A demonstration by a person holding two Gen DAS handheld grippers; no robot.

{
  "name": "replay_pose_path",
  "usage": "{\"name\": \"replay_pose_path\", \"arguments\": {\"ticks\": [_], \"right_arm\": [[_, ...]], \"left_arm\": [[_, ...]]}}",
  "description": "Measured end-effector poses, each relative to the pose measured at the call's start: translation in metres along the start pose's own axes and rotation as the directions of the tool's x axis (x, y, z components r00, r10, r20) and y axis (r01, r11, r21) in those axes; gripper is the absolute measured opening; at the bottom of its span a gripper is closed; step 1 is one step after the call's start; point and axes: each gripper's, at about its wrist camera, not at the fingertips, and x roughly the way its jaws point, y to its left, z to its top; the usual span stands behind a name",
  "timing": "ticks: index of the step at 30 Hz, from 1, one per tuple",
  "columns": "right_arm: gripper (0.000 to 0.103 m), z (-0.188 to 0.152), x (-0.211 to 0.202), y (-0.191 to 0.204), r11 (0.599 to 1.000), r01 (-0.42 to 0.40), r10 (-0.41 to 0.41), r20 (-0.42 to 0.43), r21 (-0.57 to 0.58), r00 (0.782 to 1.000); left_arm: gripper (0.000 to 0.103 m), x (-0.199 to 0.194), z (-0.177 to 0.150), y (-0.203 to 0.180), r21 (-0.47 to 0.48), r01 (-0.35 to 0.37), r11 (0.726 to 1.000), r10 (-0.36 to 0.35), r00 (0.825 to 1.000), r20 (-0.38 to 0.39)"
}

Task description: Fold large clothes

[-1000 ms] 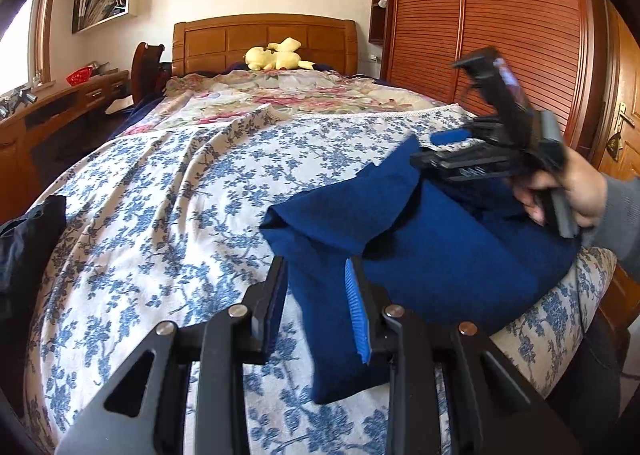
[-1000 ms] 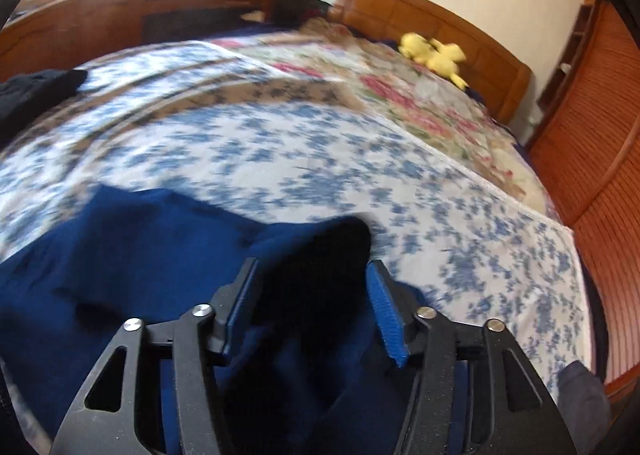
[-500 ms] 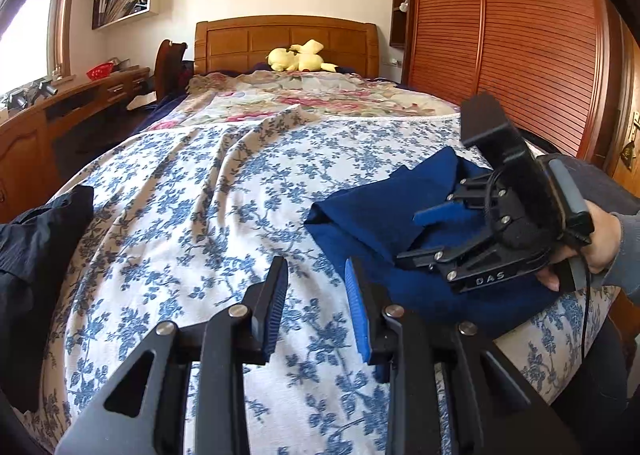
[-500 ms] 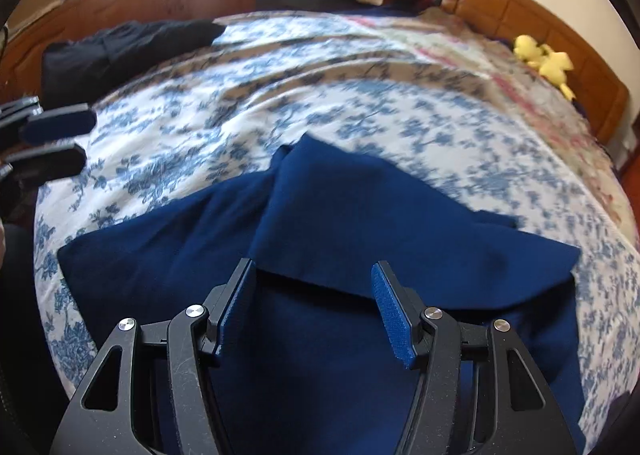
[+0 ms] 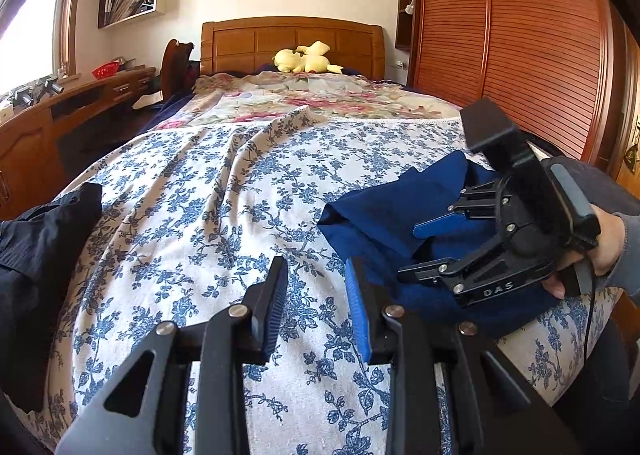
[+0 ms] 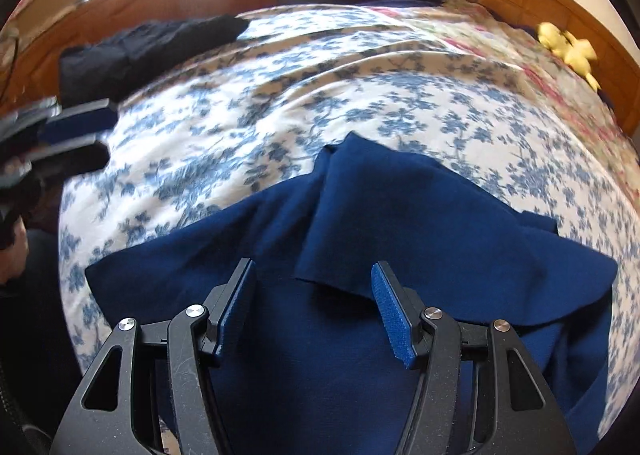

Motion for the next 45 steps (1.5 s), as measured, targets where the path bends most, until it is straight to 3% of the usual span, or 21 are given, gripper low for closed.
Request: {"name": "replay_pose_path", "arguments": {"ticks": [2, 4, 7, 11, 15, 17, 18, 19, 22, 27, 33, 39, 45], "right_arm": [[0.061, 0.001, 0.004, -0.002, 1.0, 0.018, -0.018, -0.012, 0.003, 1.0], [0.029, 0.004, 0.006, -0.012, 1.0, 0.008, -0.008, -0.018, 0.021, 1.0], [0.006, 0.021, 0.01, -0.032, 0.998, 0.054, -0.054, -0.005, 0.02, 0.999], [0.005, 0.056, 0.009, -0.063, 0.98, 0.188, -0.191, 0.054, 0.063, 0.98], [0.006, 0.093, -0.001, -0.084, 0.944, 0.314, -0.326, 0.131, 0.105, 0.936], [0.019, 0.107, -0.006, -0.091, 0.93, 0.341, -0.36, 0.142, 0.138, 0.922], [0.036, 0.111, -0.009, -0.094, 0.929, 0.338, -0.36, 0.15, 0.152, 0.921], [0.045, 0.112, -0.013, -0.095, 0.928, 0.333, -0.358, 0.16, 0.166, 0.92], [0.049, 0.106, -0.03, -0.095, 0.933, 0.309, -0.344, 0.195, 0.187, 0.919], [0.049, 0.066, -0.054, -0.09, 0.951, 0.253, -0.286, 0.188, 0.179, 0.94], [0.049, -0.028, -0.093, -0.086, 0.949, 0.265, -0.288, 0.127, 0.173, 0.949], [0.054, -0.113, -0.134, -0.107, 0.902, 0.369, -0.385, 0.034, 0.224, 0.922], [0.06, -0.176, -0.174, -0.13, 0.849, 0.41, -0.439, 0.012, 0.332, 0.899]], "left_arm": [[0.028, -0.001, 0.0, 0.001, -0.005, 0.0, 1.0, 0.0, 1.0, 0.003], [0.028, -0.001, -0.001, 0.003, -0.01, -0.003, 1.0, 0.003, 1.0, 0.005], [0.028, -0.002, -0.001, 0.002, -0.008, -0.014, 1.0, 0.014, 1.0, 0.014], [0.028, -0.004, -0.001, 0.003, -0.012, -0.015, 1.0, 0.015, 1.0, 0.02], [0.028, -0.001, -0.003, 0.005, -0.015, -0.019, 1.0, 0.019, 1.0, 0.011], [0.028, 0.0, -0.003, 0.004, -0.015, -0.019, 1.0, 0.019, 1.0, 0.007], [0.028, 0.002, -0.002, 0.003, -0.014, -0.016, 1.0, 0.016, 1.0, 0.005], [0.028, 0.002, -0.002, 0.002, -0.013, -0.012, 1.0, 0.012, 1.0, 0.004], [0.028, 0.001, 0.001, -0.006, 0.002, 0.001, 1.0, -0.001, 1.0, 0.018], [0.028, 0.002, 0.005, -0.024, 0.024, 0.037, 0.999, -0.038, 0.999, 0.03], [0.028, 0.009, 0.009, -0.052, 0.055, 0.085, 0.995, -0.086, 0.996, 0.025], [0.028, 0.017, 0.014, -0.084, 0.088, 0.136, 0.987, -0.138, 0.99, 0.018], [0.028, 0.027, 0.014, -0.115, 0.125, 0.187, 0.974, -0.189, 0.982, 0.003]]}}
